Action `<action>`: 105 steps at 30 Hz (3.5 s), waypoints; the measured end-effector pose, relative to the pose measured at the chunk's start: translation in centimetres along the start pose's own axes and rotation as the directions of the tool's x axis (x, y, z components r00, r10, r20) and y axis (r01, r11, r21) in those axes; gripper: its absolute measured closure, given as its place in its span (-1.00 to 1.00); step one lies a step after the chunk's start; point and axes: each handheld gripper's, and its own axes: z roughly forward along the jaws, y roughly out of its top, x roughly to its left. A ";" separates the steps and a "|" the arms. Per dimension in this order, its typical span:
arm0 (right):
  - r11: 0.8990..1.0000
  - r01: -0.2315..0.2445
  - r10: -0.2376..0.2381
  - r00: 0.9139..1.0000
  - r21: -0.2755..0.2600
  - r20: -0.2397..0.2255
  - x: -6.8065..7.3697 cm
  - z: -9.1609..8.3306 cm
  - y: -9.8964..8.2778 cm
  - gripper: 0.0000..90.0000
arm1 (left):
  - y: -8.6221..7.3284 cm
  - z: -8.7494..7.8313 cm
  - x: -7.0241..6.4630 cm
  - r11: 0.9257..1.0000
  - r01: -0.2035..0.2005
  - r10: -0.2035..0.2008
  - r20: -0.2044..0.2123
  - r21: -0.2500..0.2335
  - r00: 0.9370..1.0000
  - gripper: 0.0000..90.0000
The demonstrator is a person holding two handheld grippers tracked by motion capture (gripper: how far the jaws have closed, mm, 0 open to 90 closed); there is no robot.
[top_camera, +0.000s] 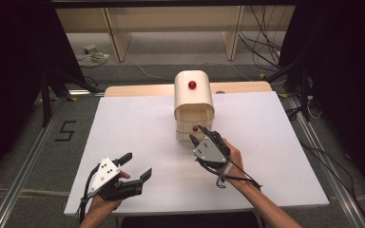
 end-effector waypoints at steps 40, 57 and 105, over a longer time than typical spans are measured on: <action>0.975 -0.222 0.216 0.942 0.006 -0.258 -7.1 -0.4 3.2 -0.18 | -0.1 0.2 0.0 1.000 0.001 -0.001 -0.001 0.003 1.000 -0.65; 0.940 -0.311 0.340 0.870 0.139 -0.357 -8.3 2.8 2.5 -0.16 | -0.1 0.2 0.2 1.000 0.012 -0.012 -0.006 0.007 1.000 -0.65; 0.918 -0.301 0.386 0.826 0.256 -0.412 -7.8 5.0 1.8 0.19 | -0.1 0.2 0.1 1.000 0.005 -0.005 -0.002 0.013 1.000 -0.65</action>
